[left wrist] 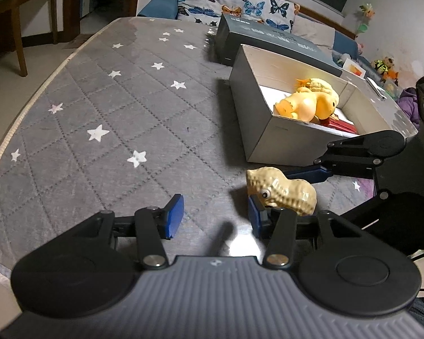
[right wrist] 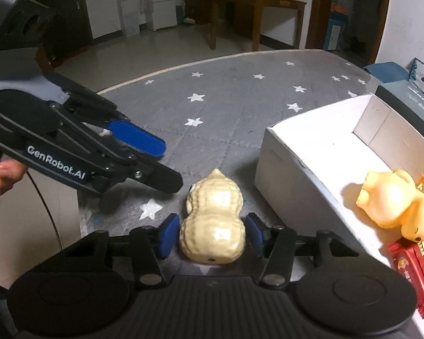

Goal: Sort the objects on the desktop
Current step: 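Close the right gripper on the peanut toy and lift, then carry the peanut toy into the box and open the right gripper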

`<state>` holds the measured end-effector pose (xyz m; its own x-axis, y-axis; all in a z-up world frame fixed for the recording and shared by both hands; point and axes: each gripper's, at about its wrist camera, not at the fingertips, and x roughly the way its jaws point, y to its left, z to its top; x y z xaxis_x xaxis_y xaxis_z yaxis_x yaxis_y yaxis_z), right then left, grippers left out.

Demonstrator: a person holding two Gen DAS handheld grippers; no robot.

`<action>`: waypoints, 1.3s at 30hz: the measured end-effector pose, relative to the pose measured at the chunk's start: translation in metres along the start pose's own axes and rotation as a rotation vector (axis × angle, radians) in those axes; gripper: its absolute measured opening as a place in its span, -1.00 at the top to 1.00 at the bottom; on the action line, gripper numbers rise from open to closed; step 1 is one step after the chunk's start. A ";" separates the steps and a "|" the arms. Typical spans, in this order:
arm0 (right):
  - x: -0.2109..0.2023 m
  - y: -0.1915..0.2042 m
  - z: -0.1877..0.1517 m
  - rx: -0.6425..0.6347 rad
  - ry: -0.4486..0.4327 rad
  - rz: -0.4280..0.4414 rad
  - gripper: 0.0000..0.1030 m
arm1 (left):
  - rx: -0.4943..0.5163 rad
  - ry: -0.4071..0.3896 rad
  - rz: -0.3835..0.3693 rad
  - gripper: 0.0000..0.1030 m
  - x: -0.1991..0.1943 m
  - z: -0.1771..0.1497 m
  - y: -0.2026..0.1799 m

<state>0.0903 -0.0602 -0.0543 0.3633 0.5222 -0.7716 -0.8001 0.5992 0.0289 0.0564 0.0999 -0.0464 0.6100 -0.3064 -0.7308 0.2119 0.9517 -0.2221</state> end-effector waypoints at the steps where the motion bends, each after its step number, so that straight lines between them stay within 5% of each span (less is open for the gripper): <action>1: 0.000 0.000 0.001 0.003 0.000 0.000 0.12 | -0.002 -0.001 0.000 0.03 0.000 0.000 0.000; 15: -0.025 0.001 -0.006 0.031 -0.029 -0.014 0.13 | 0.006 -0.029 0.003 0.01 -0.008 0.004 -0.011; 25: -0.087 -0.015 -0.010 0.044 -0.120 -0.074 0.14 | 0.037 -0.086 -0.024 -0.10 -0.019 0.019 -0.031; 32: -0.122 -0.047 0.003 0.080 -0.209 -0.157 0.14 | 0.062 -0.102 -0.042 -0.11 -0.015 0.034 -0.045; 39: -0.093 -0.101 0.010 0.189 -0.200 -0.161 0.13 | 0.086 -0.111 -0.058 -0.11 -0.009 0.046 -0.060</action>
<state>0.1418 -0.1632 0.0208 0.5798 0.5088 -0.6363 -0.6286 0.7762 0.0479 0.0734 0.0448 0.0029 0.6748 -0.3657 -0.6410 0.3112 0.9286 -0.2022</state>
